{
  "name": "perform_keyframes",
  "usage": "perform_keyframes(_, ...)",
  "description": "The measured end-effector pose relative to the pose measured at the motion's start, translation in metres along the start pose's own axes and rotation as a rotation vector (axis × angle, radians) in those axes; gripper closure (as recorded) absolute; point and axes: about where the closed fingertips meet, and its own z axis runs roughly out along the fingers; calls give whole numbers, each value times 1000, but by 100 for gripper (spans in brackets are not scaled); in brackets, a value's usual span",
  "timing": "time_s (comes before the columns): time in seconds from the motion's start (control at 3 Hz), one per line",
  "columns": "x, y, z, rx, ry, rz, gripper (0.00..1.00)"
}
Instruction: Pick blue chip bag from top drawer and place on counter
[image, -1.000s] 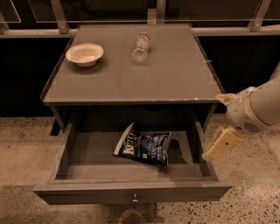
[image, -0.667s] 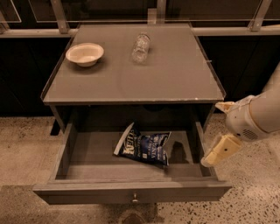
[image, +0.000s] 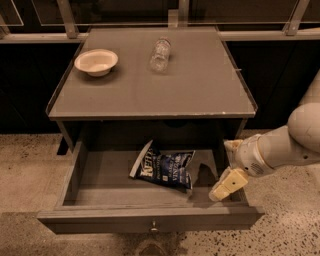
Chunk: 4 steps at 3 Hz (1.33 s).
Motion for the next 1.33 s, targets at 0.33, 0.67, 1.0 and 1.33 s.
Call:
perform_keyframes(0.33, -3, -12, 44, -65, -28, -2, 0)
perform_keyframes(0.67, -26, -31, 83, -99, -50, -49, 0)
perform_keyframes(1.0, -43, -37, 114, -122, -82, -55, 0)
perform_keyframes(1.33, -55, -37, 141, -139, -90, -63, 0)
